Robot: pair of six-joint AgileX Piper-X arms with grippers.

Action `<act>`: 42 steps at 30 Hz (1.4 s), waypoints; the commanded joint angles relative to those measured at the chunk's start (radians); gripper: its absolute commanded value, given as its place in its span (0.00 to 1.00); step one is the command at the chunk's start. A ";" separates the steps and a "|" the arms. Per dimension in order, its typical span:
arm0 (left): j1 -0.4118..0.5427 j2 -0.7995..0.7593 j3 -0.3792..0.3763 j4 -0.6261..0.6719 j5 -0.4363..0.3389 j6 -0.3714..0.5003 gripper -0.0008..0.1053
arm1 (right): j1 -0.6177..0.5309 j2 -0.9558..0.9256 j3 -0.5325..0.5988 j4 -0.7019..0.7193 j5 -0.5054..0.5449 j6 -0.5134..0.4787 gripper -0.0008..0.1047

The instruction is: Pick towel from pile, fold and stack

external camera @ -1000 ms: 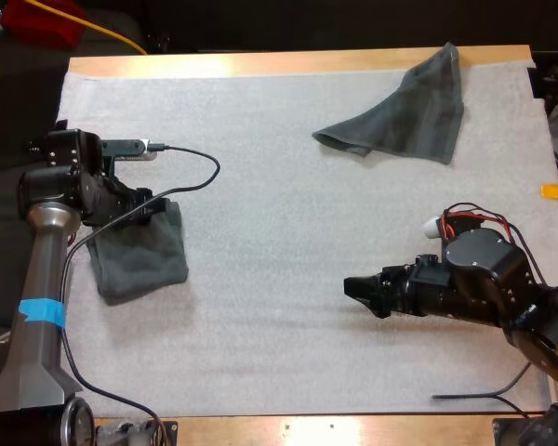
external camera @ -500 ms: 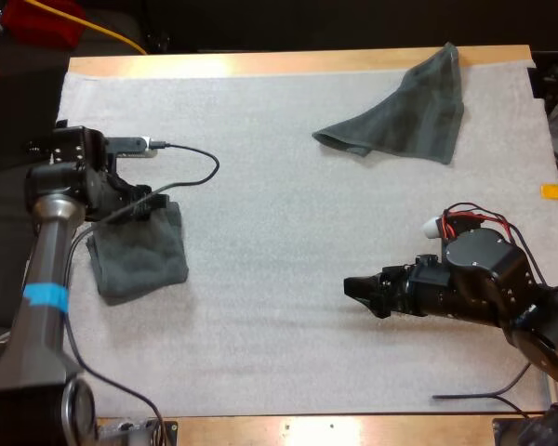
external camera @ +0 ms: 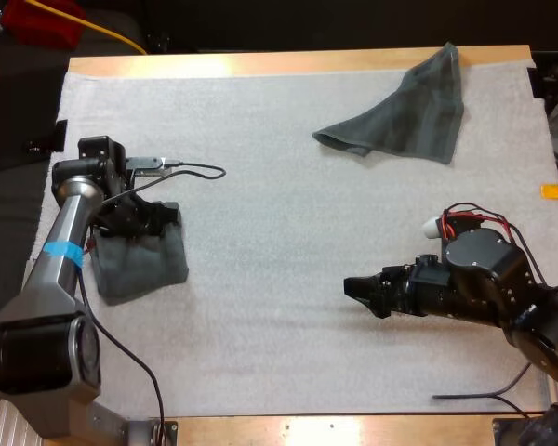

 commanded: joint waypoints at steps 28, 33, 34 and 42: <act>-0.004 -0.458 -0.066 0.128 0.105 -0.001 0.55 | 0.002 -0.005 -0.001 0.001 -0.010 0.004 0.71; -0.004 -0.539 -0.066 0.166 0.157 -0.005 0.55 | 0.002 -0.005 -0.001 -0.008 -0.009 -0.003 0.71; -0.006 -0.555 -0.066 0.178 0.173 -0.005 0.55 | 0.002 -0.005 -0.001 -0.009 -0.001 -0.003 0.71; -0.119 -0.638 -0.066 0.216 0.179 -0.011 0.55 | -0.021 -0.003 -0.001 0.007 0.162 -0.054 0.71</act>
